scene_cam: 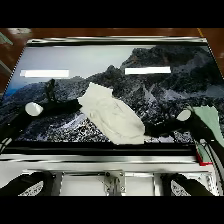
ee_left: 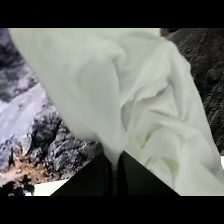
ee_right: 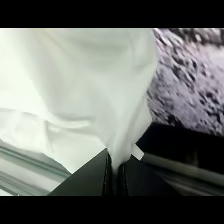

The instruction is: Fold the shirts.

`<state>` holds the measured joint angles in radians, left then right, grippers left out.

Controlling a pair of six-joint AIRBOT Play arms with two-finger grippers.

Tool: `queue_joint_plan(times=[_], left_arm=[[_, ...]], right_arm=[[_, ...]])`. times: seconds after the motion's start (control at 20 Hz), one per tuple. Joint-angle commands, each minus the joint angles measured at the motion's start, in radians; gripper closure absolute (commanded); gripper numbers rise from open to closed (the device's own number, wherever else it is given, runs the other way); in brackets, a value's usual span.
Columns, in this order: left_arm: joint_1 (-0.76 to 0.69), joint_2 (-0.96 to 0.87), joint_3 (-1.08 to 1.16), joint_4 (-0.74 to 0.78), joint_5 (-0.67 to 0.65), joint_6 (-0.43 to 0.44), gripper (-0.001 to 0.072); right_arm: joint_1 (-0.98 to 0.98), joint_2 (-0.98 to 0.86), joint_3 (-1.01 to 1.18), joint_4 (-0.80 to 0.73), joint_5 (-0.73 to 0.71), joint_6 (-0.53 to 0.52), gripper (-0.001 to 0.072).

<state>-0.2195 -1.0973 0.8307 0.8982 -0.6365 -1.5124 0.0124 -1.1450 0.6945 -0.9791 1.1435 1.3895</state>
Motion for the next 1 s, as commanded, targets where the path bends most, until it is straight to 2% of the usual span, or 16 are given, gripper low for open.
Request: queue_joint_plan(times=[0.0, 0.15, 0.25, 0.35, 0.5, 0.6, 0.75, 0.95], left_arm=[[0.051, 0.118, 0.196, 0.154, -0.094, 0.024, 0.0664], [0.133, 0.260, 0.440, 0.172, -0.077, 0.019, 0.0664], [0.185, 0.326, 0.602, 0.172, -0.047, -0.027, 0.0665], [0.200, 0.362, 0.735, 0.171, -0.037, -0.038, 0.0664], [0.200, 0.423, 0.825, 0.070, -0.037, -0.037, 0.0664], [0.200, 0.464, 0.827, 0.063, -0.052, -0.035, 0.0663], [0.200, 0.495, 0.827, 0.097, -0.234, -0.036, 0.0664], [0.200, 0.507, 0.797, 0.210, -0.672, -0.037, 0.0665]], right_arm=[[0.007, 0.151, 0.234, -0.029, -0.002, -0.027, 0.0646], [0.007, 0.278, 0.507, -0.135, -0.093, -0.004, 0.0646], [0.007, 0.329, 0.671, -0.196, -0.174, 0.042, 0.0647], [0.007, 0.350, 0.800, -0.199, -0.230, 0.085, 0.0646], [0.008, 0.372, 0.919, -0.167, -0.234, 0.120, 0.0647], [0.008, 0.378, 0.969, -0.155, -0.192, 0.120, 0.0646], [0.008, 0.378, 1.036, -0.163, -0.048, 0.120, 0.0647], [0.008, 0.387, 1.064, -0.187, 0.199, 0.125, 0.0646]])
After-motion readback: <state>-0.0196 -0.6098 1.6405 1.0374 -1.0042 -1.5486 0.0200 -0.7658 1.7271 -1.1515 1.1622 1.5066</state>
